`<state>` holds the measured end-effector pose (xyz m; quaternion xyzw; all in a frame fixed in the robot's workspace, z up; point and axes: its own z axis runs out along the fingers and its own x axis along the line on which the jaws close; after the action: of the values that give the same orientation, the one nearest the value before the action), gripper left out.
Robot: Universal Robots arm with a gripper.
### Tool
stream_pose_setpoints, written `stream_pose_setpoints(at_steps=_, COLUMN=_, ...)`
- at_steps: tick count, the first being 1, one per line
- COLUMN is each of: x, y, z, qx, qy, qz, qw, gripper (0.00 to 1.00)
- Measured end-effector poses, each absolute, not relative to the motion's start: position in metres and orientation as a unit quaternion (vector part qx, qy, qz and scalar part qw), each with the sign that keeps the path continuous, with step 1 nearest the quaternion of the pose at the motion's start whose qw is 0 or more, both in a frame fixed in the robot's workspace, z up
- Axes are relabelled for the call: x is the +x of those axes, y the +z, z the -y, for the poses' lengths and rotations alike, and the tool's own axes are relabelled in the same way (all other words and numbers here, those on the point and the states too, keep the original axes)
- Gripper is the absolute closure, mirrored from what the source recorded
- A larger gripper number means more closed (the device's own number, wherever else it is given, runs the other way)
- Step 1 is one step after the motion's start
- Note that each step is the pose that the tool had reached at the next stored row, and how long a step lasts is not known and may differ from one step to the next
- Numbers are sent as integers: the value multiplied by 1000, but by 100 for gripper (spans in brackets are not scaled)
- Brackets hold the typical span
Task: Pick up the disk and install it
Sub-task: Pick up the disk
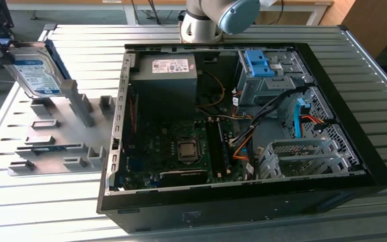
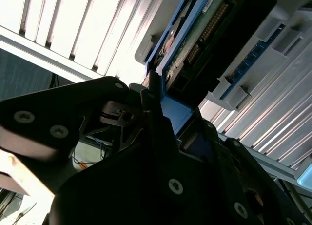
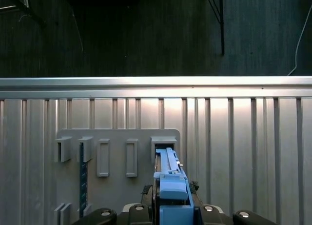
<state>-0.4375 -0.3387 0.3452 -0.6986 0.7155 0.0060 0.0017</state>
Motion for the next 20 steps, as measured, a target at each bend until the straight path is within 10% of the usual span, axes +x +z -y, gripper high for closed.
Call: stream_pose_setpoints(at_steps=20, x=-437, y=360, z=339, qx=-699, qy=6, qz=-716, qw=2, gripper=63)
